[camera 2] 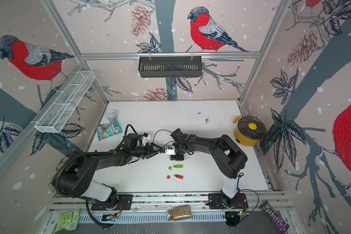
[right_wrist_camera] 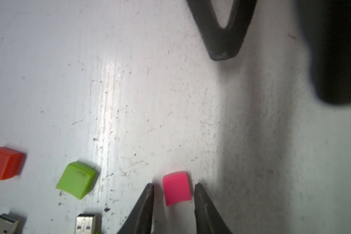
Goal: Close the usb drive cover
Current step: Pick up the cover from the center of the board.
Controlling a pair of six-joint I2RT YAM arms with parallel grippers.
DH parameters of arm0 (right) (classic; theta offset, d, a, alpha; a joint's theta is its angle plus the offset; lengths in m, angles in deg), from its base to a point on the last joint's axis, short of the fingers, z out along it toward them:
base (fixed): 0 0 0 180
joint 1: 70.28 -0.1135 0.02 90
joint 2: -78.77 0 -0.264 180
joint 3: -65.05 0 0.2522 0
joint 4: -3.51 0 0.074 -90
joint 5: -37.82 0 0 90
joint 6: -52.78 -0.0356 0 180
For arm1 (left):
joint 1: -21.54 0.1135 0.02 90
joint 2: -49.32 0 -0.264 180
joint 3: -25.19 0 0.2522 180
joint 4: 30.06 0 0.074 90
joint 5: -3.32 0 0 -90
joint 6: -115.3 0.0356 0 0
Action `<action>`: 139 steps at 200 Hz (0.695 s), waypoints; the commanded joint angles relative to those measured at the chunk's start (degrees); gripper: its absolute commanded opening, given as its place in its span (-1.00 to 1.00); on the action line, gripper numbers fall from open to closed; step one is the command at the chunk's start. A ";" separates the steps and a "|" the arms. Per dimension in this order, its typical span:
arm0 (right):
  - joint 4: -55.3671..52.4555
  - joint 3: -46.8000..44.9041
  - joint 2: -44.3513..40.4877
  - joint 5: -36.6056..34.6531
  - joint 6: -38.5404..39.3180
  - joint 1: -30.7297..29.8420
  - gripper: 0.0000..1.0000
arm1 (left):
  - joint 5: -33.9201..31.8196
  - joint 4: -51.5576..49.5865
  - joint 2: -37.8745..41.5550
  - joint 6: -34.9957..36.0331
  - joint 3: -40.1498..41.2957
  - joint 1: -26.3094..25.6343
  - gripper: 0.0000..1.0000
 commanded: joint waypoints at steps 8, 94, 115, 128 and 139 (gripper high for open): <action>-7.47 -0.42 1.24 -3.87 0.53 0.04 -0.33 | 0.47 1.85 0.19 -0.07 -0.31 0.09 0.29; -7.38 -0.13 2.30 -4.69 -0.87 -0.35 -0.52 | 0.38 1.76 0.24 -0.08 -0.24 0.09 0.29; -6.34 -0.40 2.04 -3.83 -1.82 -0.36 -0.58 | 0.47 1.76 0.24 -0.08 -0.15 0.10 0.29; -5.03 -0.64 1.27 -2.62 -2.84 -0.36 -0.59 | 0.64 2.00 0.24 -0.14 -0.19 0.09 0.29; -3.34 -1.14 0.07 -1.14 -3.78 -0.23 -0.60 | 1.11 2.37 0.11 -0.22 -0.07 0.01 0.28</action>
